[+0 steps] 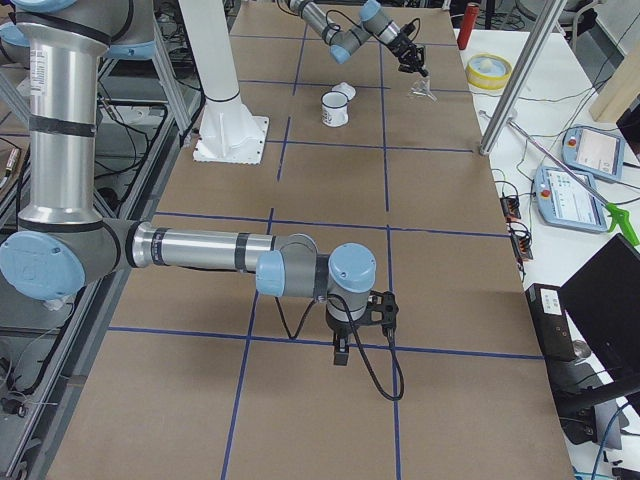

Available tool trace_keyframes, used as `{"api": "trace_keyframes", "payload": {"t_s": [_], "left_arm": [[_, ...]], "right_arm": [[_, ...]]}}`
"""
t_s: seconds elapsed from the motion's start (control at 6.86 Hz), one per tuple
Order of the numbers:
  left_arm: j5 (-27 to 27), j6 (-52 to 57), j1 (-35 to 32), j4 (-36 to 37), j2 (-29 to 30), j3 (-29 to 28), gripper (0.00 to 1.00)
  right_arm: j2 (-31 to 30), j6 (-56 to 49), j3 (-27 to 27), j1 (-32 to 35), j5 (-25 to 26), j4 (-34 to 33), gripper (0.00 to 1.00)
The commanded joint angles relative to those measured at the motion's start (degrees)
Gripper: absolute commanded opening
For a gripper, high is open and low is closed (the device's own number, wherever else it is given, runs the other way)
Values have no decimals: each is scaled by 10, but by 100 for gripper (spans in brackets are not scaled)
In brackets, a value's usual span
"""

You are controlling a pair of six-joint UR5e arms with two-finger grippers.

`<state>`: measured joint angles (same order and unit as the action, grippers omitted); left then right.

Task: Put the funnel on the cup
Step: 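Carry the glass funnel with the left gripper and lower it into the mug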

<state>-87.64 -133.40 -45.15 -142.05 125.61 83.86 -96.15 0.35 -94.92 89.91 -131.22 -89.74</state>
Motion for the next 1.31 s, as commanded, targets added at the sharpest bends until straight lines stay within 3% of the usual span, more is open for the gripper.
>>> {"api": "trace_keyframes", "payload": {"t_s": [0.0,0.15,0.29,0.44,0.73,0.88,1.17], "left_arm": [[-80,66,2,204,0,179,0],[-129,103,2,313,2,257,0],[-162,156,3,443,29,298,0],[-203,219,4,571,69,315,0],[-228,332,64,770,118,320,0],[-235,376,89,817,120,308,0],[-241,431,95,838,137,234,0]], "right_arm": [[0,0,0,0,0,0,100],[0,0,0,0,0,0,100],[0,0,0,0,0,0,100],[0,0,0,0,0,0,100],[0,0,0,0,0,0,100],[0,0,0,0,0,0,100],[0,0,0,0,0,0,100]]}}
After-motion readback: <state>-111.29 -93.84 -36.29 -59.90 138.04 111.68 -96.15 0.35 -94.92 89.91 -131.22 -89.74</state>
